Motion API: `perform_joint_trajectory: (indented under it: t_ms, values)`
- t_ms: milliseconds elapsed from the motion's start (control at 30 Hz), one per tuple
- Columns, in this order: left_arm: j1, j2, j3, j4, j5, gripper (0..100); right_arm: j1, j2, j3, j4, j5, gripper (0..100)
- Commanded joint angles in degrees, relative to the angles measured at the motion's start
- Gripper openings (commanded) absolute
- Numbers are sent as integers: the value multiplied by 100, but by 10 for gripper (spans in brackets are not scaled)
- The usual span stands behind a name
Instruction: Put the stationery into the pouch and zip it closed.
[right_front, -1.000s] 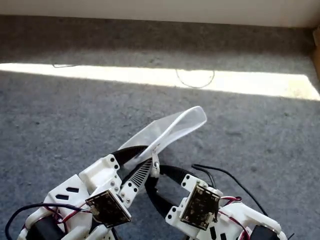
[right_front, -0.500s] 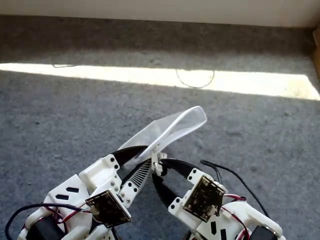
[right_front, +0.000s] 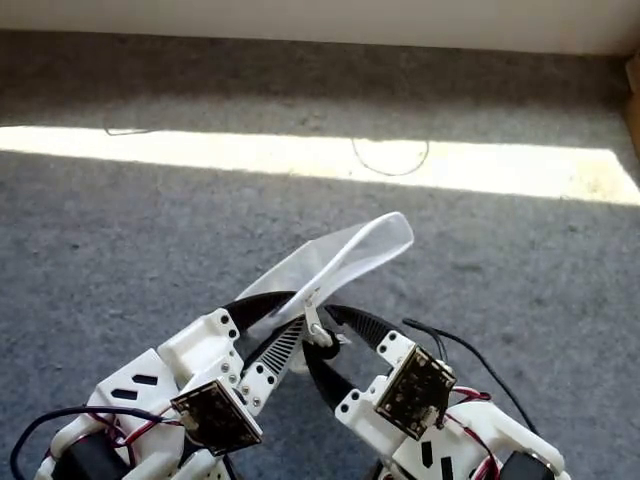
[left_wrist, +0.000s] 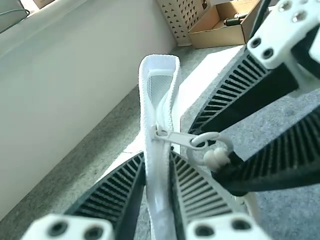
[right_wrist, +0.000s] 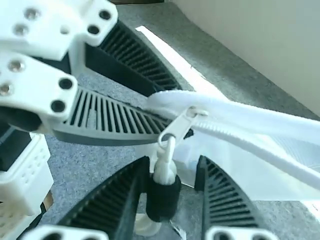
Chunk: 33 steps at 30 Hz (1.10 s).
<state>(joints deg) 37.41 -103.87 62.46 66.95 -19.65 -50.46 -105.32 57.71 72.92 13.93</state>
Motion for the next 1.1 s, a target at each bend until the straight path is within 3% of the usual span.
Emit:
perform_joint_trajectory:
  t_ms: [0,200,333,567,900,1067]
  values:
    - [-136,22,-4,35,44,6,40,13,4,-189,-18,111]
    - [-136,22,-4,44,44,6,57,4,-40,-127,571,7]
    - [-136,22,-4,53,44,6,127,4,-40,-127,651,7]
    - [-136,22,-4,53,44,6,1288,13,-391,-611,624,7]
    - [-145,22,4,114,44,6,1411,13,-426,-1068,264,7]
    - [-145,22,4,123,35,6,2079,4,-514,-1077,264,7]
